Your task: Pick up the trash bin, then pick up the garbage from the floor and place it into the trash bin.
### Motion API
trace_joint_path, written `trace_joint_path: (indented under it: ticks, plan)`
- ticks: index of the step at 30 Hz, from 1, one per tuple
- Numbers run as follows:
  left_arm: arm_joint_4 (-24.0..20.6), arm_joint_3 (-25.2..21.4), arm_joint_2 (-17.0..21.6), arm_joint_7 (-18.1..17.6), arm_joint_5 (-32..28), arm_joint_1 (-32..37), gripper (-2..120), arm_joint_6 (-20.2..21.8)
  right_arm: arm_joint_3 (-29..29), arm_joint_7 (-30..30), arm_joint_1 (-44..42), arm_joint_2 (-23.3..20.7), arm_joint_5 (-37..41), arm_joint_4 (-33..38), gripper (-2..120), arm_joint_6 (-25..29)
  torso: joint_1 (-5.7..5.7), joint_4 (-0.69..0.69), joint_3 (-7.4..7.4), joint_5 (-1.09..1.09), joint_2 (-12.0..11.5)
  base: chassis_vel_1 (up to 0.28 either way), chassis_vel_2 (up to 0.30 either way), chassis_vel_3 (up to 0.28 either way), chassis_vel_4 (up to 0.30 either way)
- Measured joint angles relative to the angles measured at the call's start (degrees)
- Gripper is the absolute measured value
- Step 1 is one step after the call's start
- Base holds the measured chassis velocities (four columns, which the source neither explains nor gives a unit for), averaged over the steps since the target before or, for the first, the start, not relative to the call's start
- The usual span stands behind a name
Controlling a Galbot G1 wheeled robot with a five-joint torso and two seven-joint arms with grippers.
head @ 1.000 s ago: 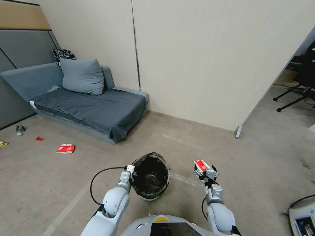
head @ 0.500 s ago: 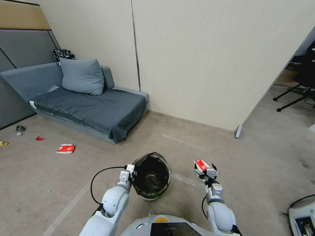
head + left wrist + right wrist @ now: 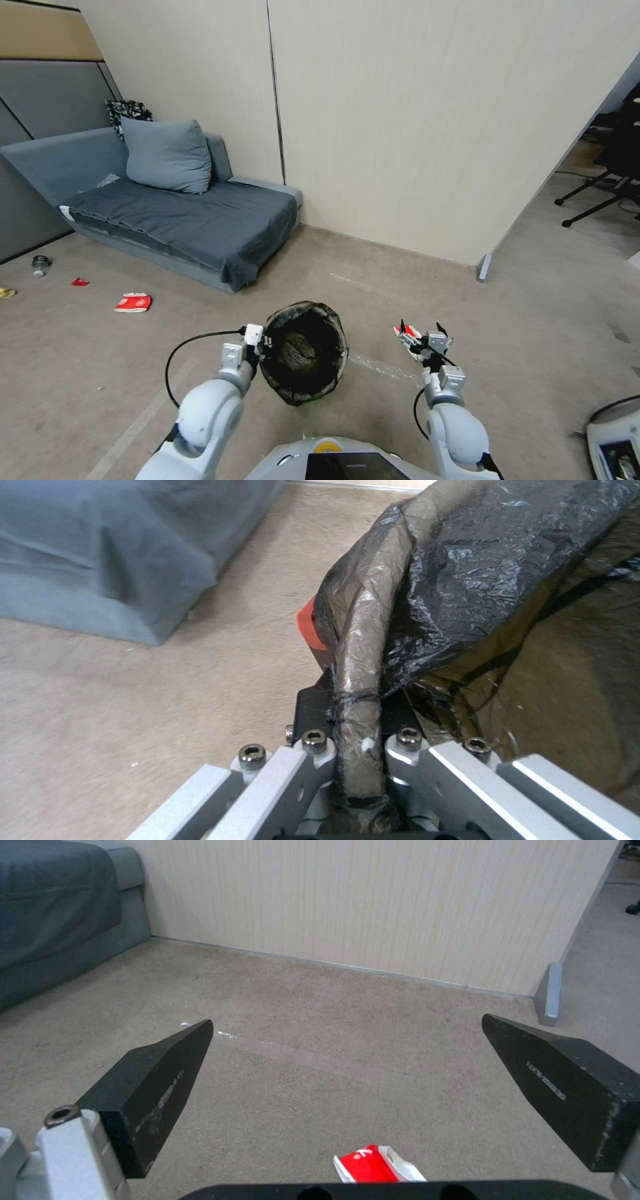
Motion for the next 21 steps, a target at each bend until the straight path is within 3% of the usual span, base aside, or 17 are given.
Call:
trace_joint_path:
  ticks: [11,21]
  plan:
    - [-2.8,-6.7,-1.0,0.9,0.0,2.2,1,0.3,0.2,0.0,-1.5,-0.5,0.0,2.1,100,-0.1,0.0,-0.01,0.0,0.0,0.0,0.0,0.0,0.0,0.0]
    - [-3.9,-9.9,-2.3,1.0,-0.1,2.6,1,0.6,0.1,-0.2,-1.9,-0.2,-0.2,3.9,100,0.0,0.0,0.0,0.0,0.0,0.0,0.0,0.0,0.0,0.0]
